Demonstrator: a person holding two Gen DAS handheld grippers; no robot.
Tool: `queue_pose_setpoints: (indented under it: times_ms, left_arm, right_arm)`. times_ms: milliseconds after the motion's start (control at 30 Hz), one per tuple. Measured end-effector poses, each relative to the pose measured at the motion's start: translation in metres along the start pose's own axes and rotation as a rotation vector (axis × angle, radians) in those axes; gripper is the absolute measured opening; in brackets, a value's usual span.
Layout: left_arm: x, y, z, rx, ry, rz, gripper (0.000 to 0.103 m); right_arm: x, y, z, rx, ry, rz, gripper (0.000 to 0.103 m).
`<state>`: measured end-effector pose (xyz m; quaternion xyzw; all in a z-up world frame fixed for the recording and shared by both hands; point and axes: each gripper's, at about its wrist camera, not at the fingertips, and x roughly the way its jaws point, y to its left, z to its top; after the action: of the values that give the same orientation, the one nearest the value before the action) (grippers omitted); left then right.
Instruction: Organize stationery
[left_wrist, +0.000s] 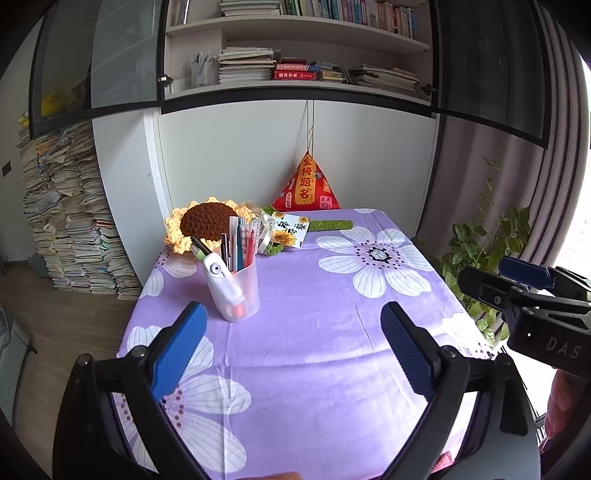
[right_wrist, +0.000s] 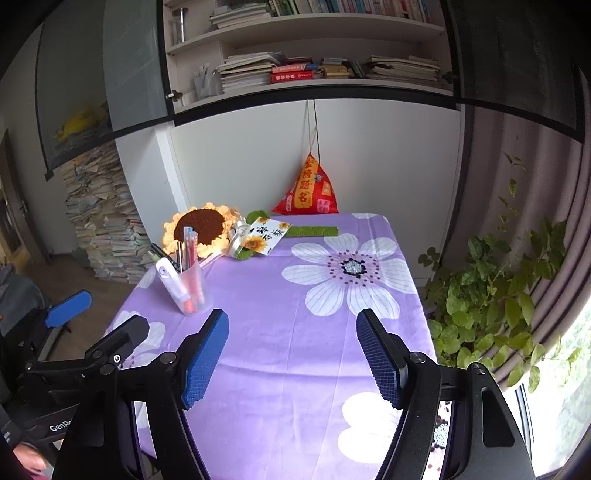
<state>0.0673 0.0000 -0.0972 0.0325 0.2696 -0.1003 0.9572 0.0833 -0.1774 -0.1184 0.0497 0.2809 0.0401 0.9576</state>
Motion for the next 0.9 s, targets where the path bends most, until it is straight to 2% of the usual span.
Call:
queue_pose_setpoints:
  times_ms: [267, 533, 900]
  left_arm:
    - [-0.025, -0.001, -0.004, -0.016, -0.032, 0.029, 0.097]
    - [-0.049, -0.002, -0.003, -0.016, -0.096, 0.041, 0.1]
    - [-0.063, -0.002, -0.004, -0.003, -0.128, 0.048, 0.101]
  right_arm:
    - [-0.023, 0.0, -0.009, 0.006, -0.018, 0.015, 0.072]
    - [-0.047, 0.0, -0.009, 0.006, -0.083, -0.003, 0.073]
    - [-0.059, 0.008, -0.011, -0.003, -0.108, 0.006, 0.073]
